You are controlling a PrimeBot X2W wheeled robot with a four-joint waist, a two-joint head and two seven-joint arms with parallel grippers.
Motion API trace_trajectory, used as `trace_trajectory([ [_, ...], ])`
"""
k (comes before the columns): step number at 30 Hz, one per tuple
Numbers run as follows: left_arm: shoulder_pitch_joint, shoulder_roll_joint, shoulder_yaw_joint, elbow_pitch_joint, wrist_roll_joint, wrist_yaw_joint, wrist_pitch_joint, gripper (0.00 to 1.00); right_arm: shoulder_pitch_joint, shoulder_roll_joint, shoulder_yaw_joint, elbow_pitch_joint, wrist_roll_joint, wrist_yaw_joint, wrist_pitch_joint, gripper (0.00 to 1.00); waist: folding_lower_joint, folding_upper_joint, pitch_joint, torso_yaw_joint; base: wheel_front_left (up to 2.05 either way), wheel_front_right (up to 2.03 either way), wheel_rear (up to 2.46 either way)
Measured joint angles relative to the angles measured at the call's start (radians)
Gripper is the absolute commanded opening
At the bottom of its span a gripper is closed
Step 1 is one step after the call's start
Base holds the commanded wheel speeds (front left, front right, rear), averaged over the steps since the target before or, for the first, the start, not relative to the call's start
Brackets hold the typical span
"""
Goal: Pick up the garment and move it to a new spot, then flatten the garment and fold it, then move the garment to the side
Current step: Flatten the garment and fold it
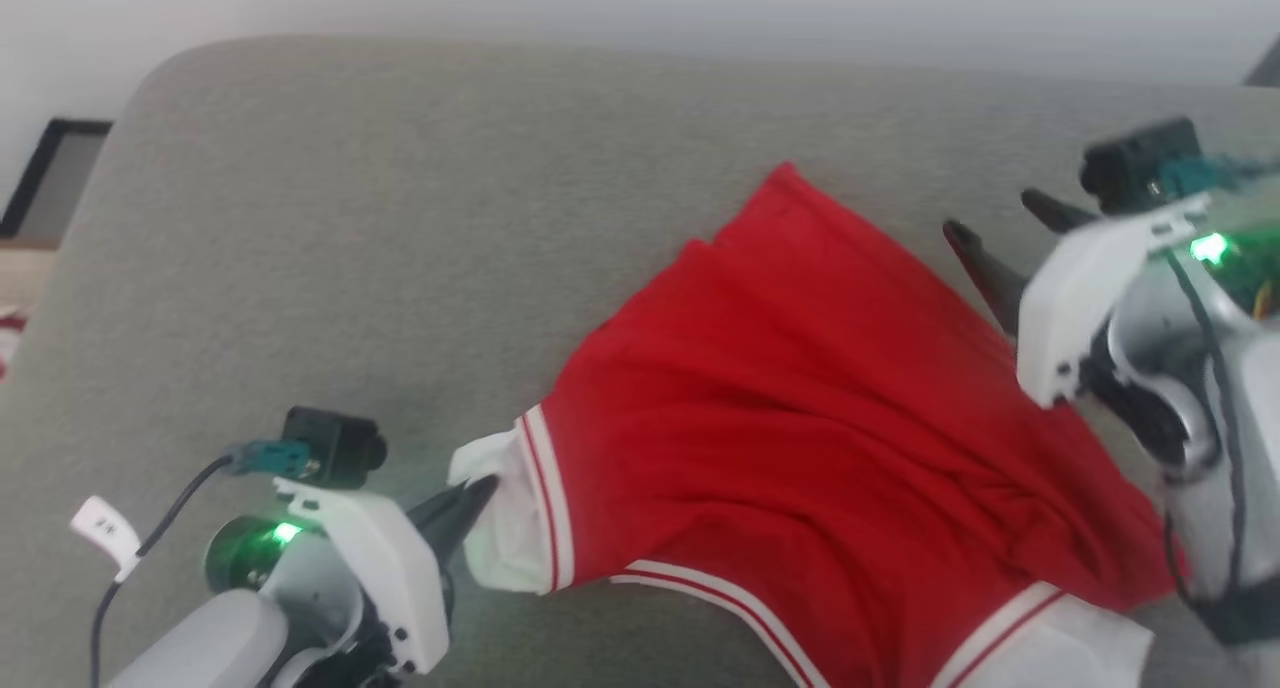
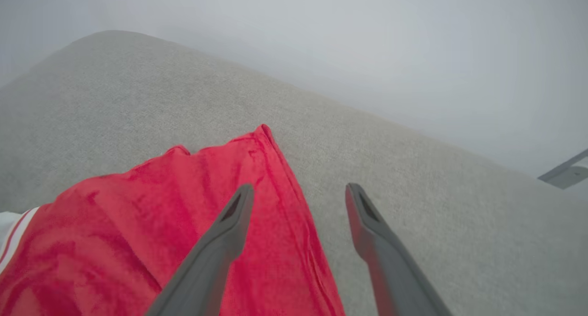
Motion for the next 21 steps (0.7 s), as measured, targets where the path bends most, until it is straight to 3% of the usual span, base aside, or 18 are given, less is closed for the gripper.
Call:
trace_trajectory([
  [14,-0.14,-0.134,-0.07,0.112,0.035,-0.104,0.005,0.0,-0.414,-0.034,0.271,0.591,0.099,0.0,0.011,1.0,0.0,0.0,0.084,0.193,0.0,0.0,0.0],
  [21,-0.177,-0.18,-0.086,0.162,0.04,-0.141,-0.011,0.0,-0.524,-0.056,0.387,0.754,0.137,0.0,0.089,1.0,0.0,0.0,0.126,0.256,0.0,0.0,0.0],
])
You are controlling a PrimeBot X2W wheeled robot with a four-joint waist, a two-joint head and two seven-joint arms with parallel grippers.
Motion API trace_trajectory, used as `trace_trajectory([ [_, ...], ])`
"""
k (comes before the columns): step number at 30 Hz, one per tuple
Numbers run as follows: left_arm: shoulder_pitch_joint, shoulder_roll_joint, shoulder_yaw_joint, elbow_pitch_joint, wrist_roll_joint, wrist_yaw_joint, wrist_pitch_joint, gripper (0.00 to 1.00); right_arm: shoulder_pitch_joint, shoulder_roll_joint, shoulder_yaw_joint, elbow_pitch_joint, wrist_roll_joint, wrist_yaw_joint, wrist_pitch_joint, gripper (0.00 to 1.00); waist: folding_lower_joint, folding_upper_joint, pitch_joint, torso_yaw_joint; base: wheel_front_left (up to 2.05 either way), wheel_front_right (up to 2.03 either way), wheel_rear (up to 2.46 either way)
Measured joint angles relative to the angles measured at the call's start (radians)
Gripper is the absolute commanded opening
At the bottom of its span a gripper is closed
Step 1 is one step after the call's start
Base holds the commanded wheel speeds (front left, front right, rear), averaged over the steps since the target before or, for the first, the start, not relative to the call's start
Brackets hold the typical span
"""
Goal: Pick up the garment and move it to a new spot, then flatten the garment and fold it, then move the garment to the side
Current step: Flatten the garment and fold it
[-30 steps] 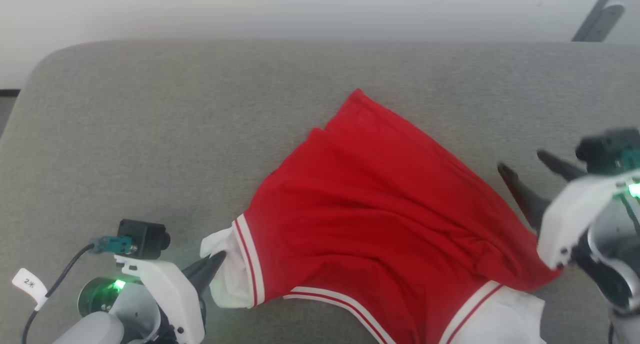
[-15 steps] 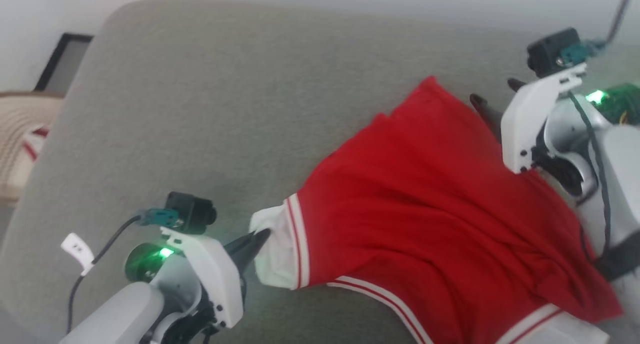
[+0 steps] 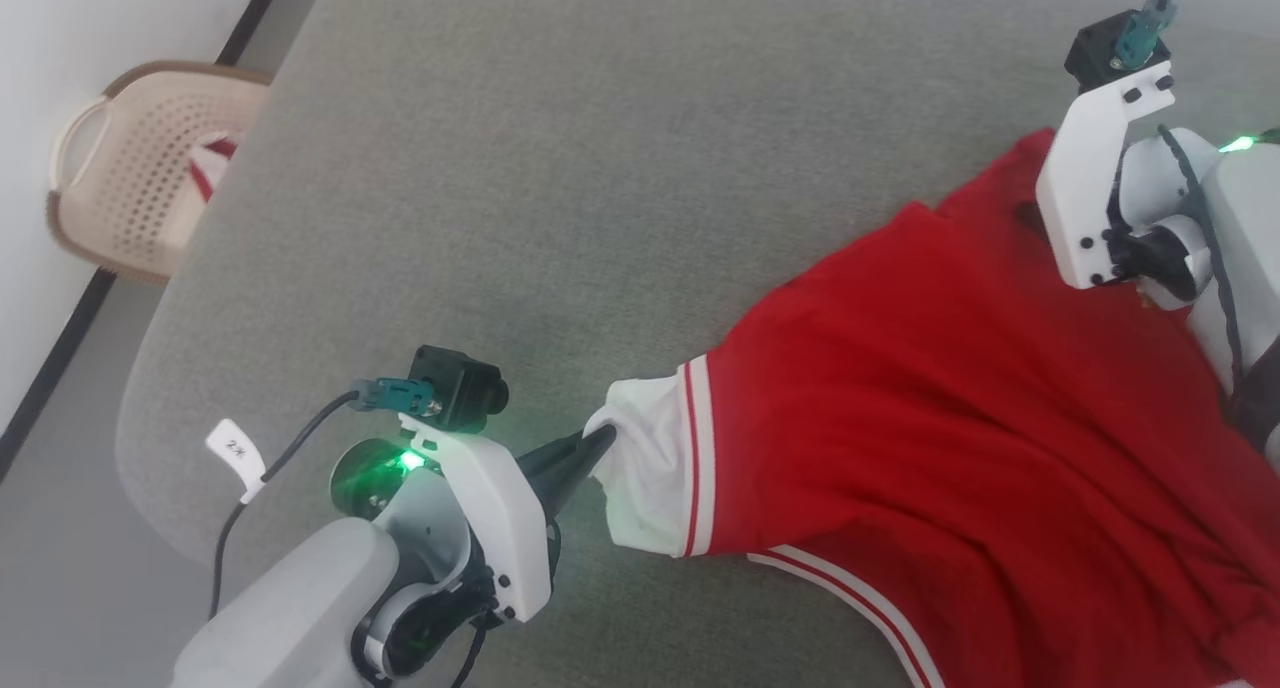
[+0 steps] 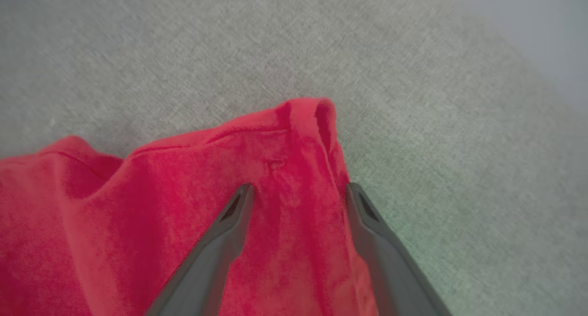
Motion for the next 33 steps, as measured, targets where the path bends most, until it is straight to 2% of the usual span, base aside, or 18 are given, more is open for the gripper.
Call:
trace_trajectory([
  [2,-0.009,-0.016,-0.006,0.025,0.0,-0.016,-0.006,0.0,-0.037,-0.009,0.054,0.058,0.006,0.0,0.03,1.0,0.0,0.0,0.019,0.021,0.0,0.0,0.0],
  [4,-0.017,-0.025,-0.007,0.042,-0.002,-0.026,-0.011,0.0,-0.059,-0.01,0.067,0.098,0.028,0.0,0.051,1.0,0.0,0.0,0.029,0.033,0.0,0.0,0.0],
  [5,-0.021,-0.029,-0.008,0.052,-0.002,-0.032,-0.016,0.0,-0.065,-0.011,0.075,0.117,0.038,0.0,0.065,0.69,0.0001,0.0,0.033,0.038,0.0,0.0,0.0],
  [6,-0.023,-0.033,-0.008,0.06,-0.002,-0.036,-0.017,0.0,-0.072,-0.012,0.086,0.129,0.042,0.0,0.076,0.02,0.0,0.0,0.037,0.041,0.0,0.0,0.0],
  [9,-0.03,-0.039,-0.008,0.086,-0.006,-0.045,-0.024,0.0,-0.089,-0.012,0.12,0.142,0.065,0.001,0.096,0.0,0.0,0.0,0.043,0.045,0.0,0.0,0.0],
  [16,-0.062,-0.013,0.018,0.118,-0.014,-0.05,-0.024,0.0,-0.112,-0.017,0.164,0.122,0.125,0.001,0.04,0.0,0.0,0.0,0.035,0.006,0.0,0.0,0.0],
  [26,-0.246,0.124,0.101,0.069,0.003,-0.009,0.075,0.0,-0.151,-0.068,0.231,-0.003,0.22,0.001,-0.07,0.0,0.0,0.0,-0.034,-0.105,0.0,0.0,0.0],
  [33,-0.452,0.193,0.149,0.09,0.023,-0.007,0.165,0.0,-0.182,-0.109,0.263,-0.098,0.264,0.001,-0.124,0.0,0.0,0.0,-0.1,-0.201,0.0,0.0,0.0],
])
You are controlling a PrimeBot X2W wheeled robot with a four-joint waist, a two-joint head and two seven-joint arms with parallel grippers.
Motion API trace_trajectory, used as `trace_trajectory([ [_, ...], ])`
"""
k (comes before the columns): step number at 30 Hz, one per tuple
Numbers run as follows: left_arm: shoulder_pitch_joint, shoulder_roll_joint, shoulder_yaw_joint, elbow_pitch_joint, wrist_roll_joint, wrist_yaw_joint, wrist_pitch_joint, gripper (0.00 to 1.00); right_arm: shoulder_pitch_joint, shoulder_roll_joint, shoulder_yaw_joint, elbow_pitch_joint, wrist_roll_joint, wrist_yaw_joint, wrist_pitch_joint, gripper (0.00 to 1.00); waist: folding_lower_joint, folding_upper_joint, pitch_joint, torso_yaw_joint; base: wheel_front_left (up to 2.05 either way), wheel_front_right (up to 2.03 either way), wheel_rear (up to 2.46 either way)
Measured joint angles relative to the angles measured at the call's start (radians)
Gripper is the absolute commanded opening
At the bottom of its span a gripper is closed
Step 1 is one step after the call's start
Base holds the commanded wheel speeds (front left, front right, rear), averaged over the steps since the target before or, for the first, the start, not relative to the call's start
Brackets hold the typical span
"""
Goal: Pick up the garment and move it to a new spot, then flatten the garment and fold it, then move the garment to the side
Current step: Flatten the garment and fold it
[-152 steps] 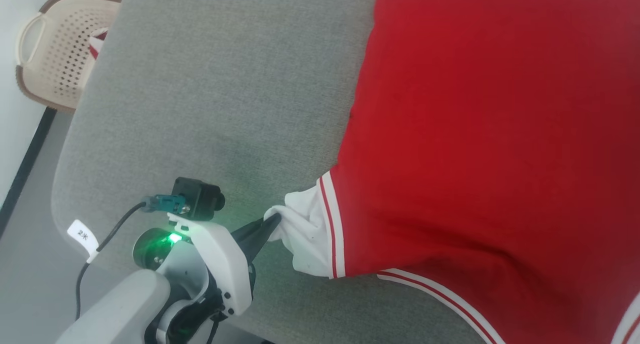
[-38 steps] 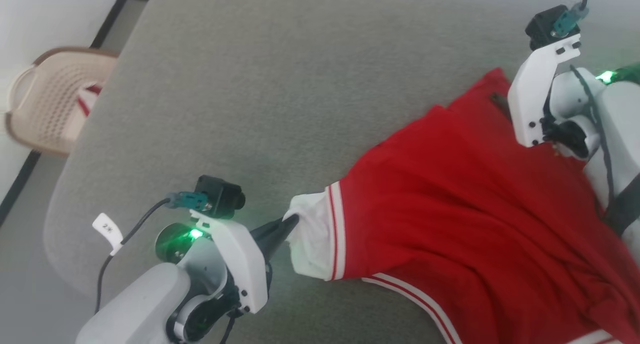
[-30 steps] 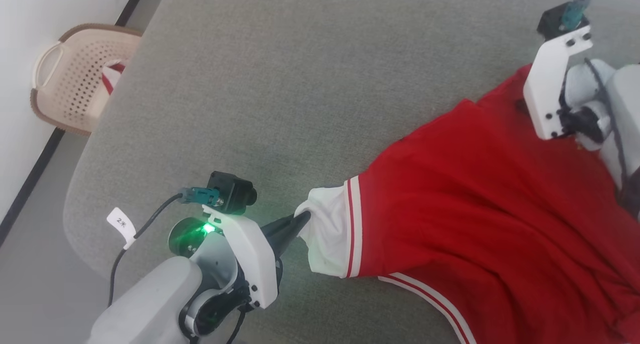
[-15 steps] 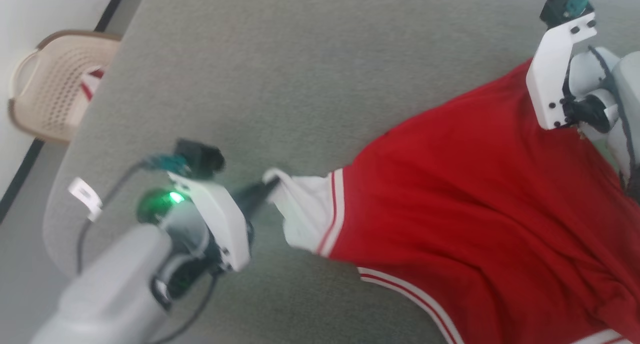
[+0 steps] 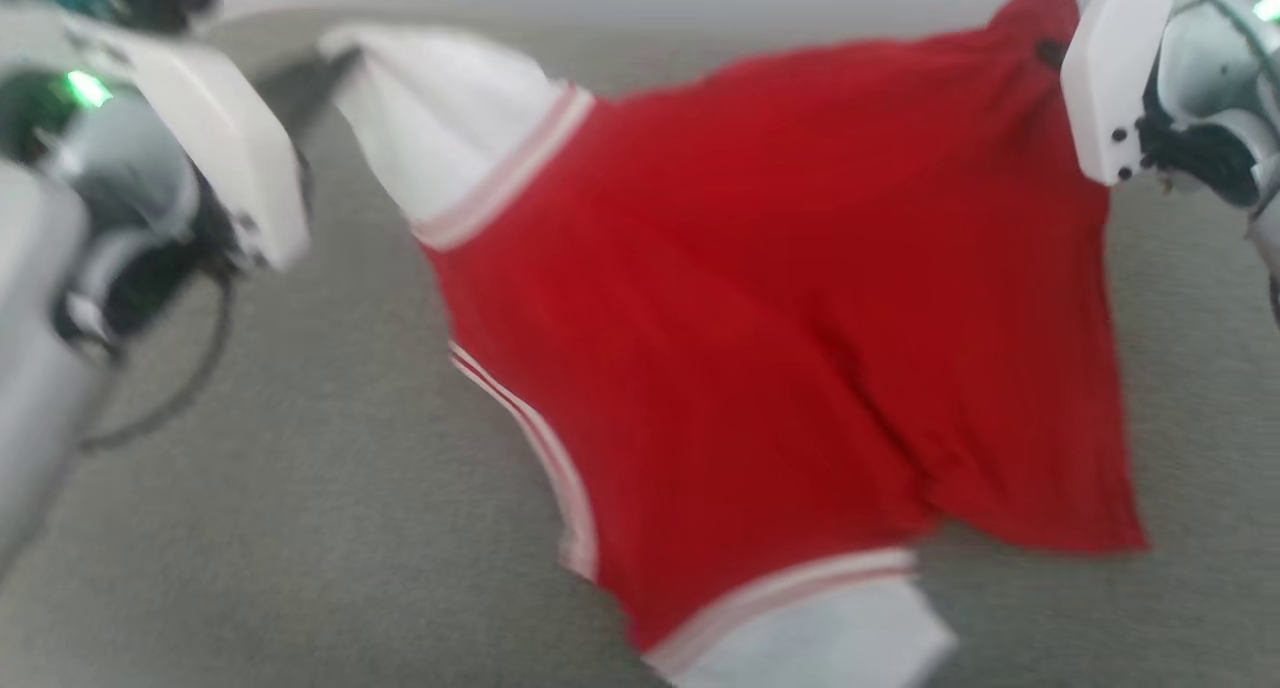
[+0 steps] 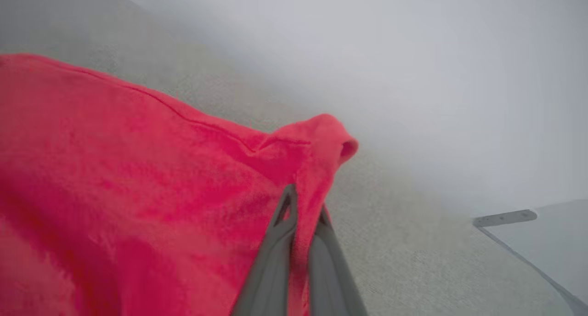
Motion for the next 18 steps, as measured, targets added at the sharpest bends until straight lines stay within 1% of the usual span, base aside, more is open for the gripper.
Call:
trace_trajectory([
  [3,-0.095,0.011,0.011,0.047,0.034,-0.015,0.012,0.0,-0.018,-0.016,-0.003,-0.037,0.015,0.0,-0.029,0.0,0.0,0.0,-0.026,-0.04,0.0,0.0,0.0],
  [8,-0.234,0.009,0.031,0.143,0.044,-0.033,0.033,0.0,-0.057,-0.029,-0.007,-0.101,0.026,0.0,-0.06,0.0,0.0,0.0,-0.068,-0.099,0.0,0.0,0.0],
  [12,-0.321,0.005,0.028,0.212,0.063,-0.052,0.038,0.0,-0.088,-0.036,-0.013,-0.131,0.018,0.0,-0.078,0.0,0.0,0.0,-0.09,-0.138,0.0,0.0,0.0],
  [15,-0.391,-0.004,0.024,0.269,0.104,-0.064,0.002,0.0,-0.125,-0.036,-0.028,-0.12,-0.027,0.0,-0.109,0.0,0.0,0.0,-0.089,-0.16,0.0,0.0,0.0],
  [18,-0.471,-0.026,0.02,0.337,0.15,-0.073,-0.06,0.0,-0.181,-0.018,-0.064,-0.061,-0.092,0.0,-0.16,0.0,0.0,0.0,-0.063,-0.17,0.0,0.0,0.0],
])
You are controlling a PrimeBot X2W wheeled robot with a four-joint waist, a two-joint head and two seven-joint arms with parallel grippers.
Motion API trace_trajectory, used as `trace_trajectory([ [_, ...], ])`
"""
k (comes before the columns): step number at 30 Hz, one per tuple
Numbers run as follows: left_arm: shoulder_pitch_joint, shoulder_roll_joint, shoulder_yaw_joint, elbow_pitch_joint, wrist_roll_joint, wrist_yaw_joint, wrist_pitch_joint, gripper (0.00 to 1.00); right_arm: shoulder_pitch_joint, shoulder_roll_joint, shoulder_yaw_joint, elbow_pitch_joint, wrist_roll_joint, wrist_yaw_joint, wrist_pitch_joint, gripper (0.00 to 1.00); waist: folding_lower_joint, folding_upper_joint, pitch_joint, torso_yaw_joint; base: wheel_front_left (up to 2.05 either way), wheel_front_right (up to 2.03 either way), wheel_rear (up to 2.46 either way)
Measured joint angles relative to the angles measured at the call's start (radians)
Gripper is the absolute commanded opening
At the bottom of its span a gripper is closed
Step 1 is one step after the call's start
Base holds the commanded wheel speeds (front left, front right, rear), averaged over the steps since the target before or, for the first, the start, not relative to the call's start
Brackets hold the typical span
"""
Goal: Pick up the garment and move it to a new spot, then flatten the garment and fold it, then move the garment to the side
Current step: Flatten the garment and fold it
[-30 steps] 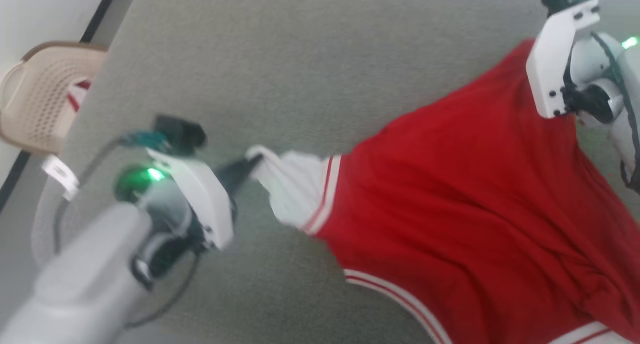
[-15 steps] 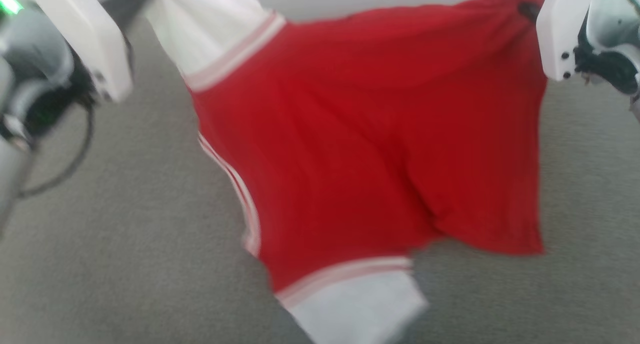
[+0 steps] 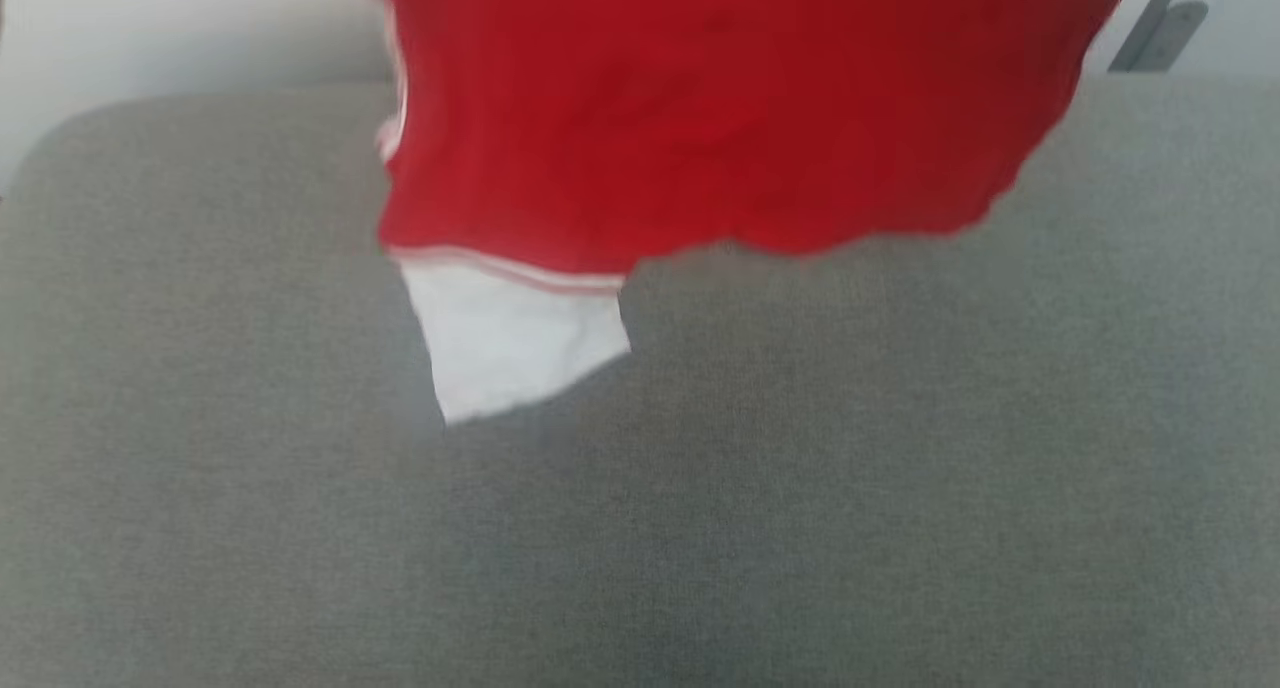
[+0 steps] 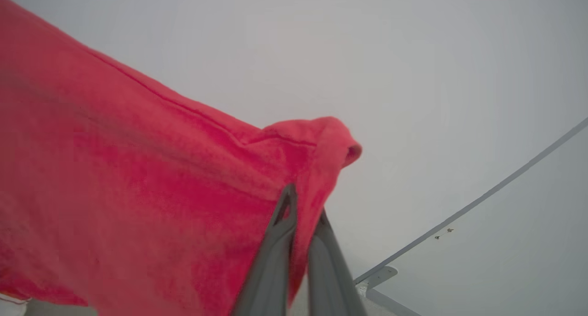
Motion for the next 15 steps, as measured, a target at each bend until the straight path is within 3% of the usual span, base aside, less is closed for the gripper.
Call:
trace_trajectory([
  [5,-0.146,-0.053,-0.012,0.105,0.092,-0.012,-0.162,0.0,-0.107,0.067,-0.098,0.164,-0.138,0.0,-0.139,0.0,0.0,0.0,0.077,-0.008,0.0,0.0,0.0],
  [12,-0.367,-0.112,0.005,0.228,0.205,0.006,-0.5,0.0,-0.302,0.129,-0.286,0.376,-0.468,0.0,-0.462,0.0,0.0,0.0,0.221,-0.01,0.0,0.0,0.0],
  [15,-0.407,-0.137,0.005,0.257,0.23,0.001,-0.574,0.0,-0.32,0.157,-0.361,0.436,-0.584,0.0,-0.543,0.0,0.0,0.0,0.275,-0.005,0.0,0.0,0.0],
])
